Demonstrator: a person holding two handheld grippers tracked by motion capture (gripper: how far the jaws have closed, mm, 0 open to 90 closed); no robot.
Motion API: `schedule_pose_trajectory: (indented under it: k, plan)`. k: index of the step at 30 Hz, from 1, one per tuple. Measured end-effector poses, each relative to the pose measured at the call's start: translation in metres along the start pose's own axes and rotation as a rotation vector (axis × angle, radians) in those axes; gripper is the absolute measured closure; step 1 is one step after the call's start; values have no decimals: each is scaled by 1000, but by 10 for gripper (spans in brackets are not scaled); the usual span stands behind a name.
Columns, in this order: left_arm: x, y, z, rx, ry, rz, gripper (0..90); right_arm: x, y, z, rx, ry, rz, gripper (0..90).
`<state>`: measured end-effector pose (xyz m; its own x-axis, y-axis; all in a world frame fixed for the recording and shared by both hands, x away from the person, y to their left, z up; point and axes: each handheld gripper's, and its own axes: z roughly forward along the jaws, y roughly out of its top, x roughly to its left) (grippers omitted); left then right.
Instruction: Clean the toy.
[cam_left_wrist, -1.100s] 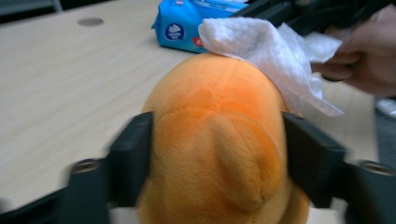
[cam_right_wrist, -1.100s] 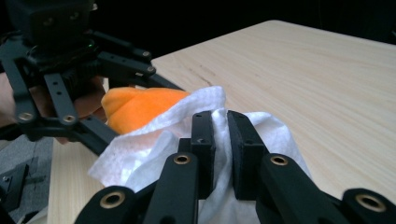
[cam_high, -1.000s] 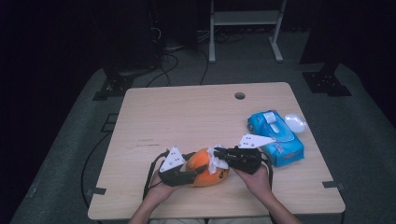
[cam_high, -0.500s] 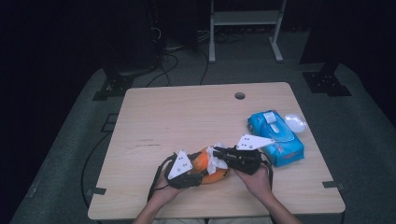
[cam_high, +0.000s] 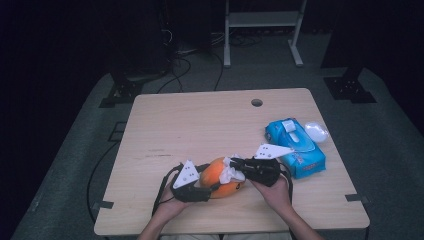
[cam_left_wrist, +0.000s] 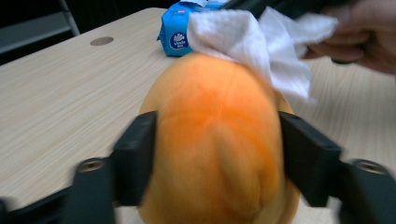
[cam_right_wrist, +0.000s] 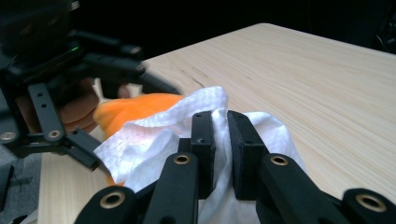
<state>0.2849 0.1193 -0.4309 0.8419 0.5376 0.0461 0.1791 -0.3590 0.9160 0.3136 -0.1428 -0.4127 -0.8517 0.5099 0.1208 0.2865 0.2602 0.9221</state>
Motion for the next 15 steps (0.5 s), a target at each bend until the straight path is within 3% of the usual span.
schedule_pose_trajectory:
  k: [1,3,5,6,9,15]
  plan:
    - [0,2,0,-7,2,-11,169,5,1,2,-2,8,-17,807]
    - [-1,3,2,3,2,-6,140,16,4,8,-12,56,-37,806]
    - [-3,1,2,18,19,31,222,22,6,11,-6,42,-74,805]
    - [-2,0,1,20,10,18,263,22,6,11,-2,33,-81,805]
    - [0,-2,-1,25,17,2,332,9,1,7,-12,42,-12,806]
    - [4,-6,-3,22,21,-36,337,-19,-15,1,7,-17,76,806]
